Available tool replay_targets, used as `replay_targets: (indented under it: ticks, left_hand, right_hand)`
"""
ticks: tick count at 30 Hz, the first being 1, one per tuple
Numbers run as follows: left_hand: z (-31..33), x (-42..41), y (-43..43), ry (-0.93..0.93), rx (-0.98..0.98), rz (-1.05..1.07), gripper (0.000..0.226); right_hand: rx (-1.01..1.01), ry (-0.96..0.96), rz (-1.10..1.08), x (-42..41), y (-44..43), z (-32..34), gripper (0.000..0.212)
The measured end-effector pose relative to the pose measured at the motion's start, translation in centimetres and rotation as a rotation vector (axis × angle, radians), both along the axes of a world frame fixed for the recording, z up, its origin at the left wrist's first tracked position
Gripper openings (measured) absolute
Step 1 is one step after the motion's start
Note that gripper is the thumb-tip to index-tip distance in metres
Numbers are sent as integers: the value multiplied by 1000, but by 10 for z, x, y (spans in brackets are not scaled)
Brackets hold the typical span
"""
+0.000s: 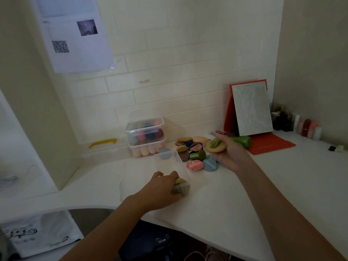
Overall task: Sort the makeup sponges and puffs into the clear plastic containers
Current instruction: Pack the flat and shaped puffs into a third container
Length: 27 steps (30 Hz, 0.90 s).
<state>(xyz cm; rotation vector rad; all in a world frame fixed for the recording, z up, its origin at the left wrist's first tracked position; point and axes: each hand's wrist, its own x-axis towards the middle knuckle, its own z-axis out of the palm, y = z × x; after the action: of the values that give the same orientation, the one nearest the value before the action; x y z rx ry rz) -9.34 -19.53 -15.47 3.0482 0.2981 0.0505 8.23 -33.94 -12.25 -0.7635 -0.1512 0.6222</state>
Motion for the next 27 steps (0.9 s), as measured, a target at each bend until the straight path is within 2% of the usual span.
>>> replay_targets:
  ticks: [2,4,6,8,10,13,17,19,22,27]
  left_hand:
    - [-1,-1,1,-24,-8,-4,37]
    - [0,-1,2,-59,8,-16,32]
    - [0,0,2,-100,54,-43,30]
    - [-1,0,3,-122,111,-67,33]
    - [-3,-1,4,-124,105,-55,37]
    - [-3,-5,1,-125,72,-39,44]
    - [2,-13,0,-228,-36,10,45]
    - [2,-17,0,-303,-82,11,39]
    - [-2,-18,4,-393,-92,4,30]
    - [-6,-19,4,-405,-139,36,28]
  right_hand:
    - [-241,-231,-43,-18,15,-5,9]
    - [-450,-543,-69,-35,25,-9,7]
    - [-468,-886,-20,-50,29,-13,14]
    - [-433,-1069,21,-60,34,-20,19]
    - [-459,-1157,34,-66,38,-30,25]
    - [-650,-1310,-25,-68,43,-41,29]
    - [-768,-1488,6,-68,40,-37,29]
    - [-798,-1561,67,-69,37,-34,28]
    - [-823,-1522,144,-70,34,-33,23]
    - [-801,-1467,219,-67,33,-32,8]
